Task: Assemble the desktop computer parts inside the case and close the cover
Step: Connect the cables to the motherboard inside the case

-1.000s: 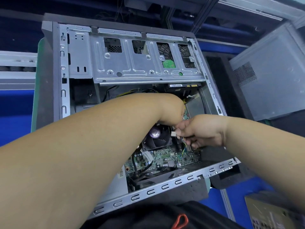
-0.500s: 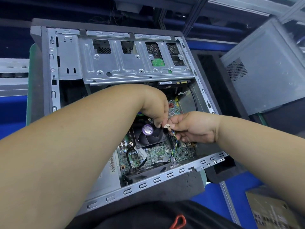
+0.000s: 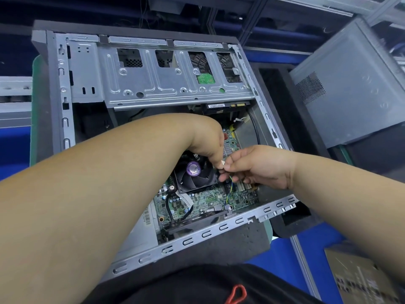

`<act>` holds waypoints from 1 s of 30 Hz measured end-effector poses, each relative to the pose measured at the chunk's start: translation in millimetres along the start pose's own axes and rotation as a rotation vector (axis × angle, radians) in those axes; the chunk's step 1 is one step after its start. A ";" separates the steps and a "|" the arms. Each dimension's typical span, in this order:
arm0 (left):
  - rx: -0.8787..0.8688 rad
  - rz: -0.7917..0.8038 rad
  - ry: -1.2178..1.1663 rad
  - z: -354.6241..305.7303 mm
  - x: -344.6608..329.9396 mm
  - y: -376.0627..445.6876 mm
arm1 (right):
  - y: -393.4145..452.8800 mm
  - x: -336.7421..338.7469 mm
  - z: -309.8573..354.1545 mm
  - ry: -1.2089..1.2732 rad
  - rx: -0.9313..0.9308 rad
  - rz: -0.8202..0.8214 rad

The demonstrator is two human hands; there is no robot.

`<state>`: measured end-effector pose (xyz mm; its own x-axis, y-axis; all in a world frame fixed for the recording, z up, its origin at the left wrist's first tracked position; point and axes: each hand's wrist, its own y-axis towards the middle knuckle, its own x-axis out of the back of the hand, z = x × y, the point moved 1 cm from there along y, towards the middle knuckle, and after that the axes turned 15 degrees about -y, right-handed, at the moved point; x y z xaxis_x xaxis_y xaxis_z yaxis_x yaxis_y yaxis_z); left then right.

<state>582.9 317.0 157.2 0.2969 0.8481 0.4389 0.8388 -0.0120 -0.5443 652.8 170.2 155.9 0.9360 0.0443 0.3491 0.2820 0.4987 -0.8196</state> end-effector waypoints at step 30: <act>-0.148 -0.119 0.325 -2.0 -4.2 4.7 | 20.3 -29.0 16.6 -1.256 -0.282 0.083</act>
<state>586.5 312.4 154.2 0.3029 0.6360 0.7098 0.9260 -0.0203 -0.3770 627.9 193.4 136.6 0.1575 0.9225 0.3525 0.4119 0.2631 -0.8724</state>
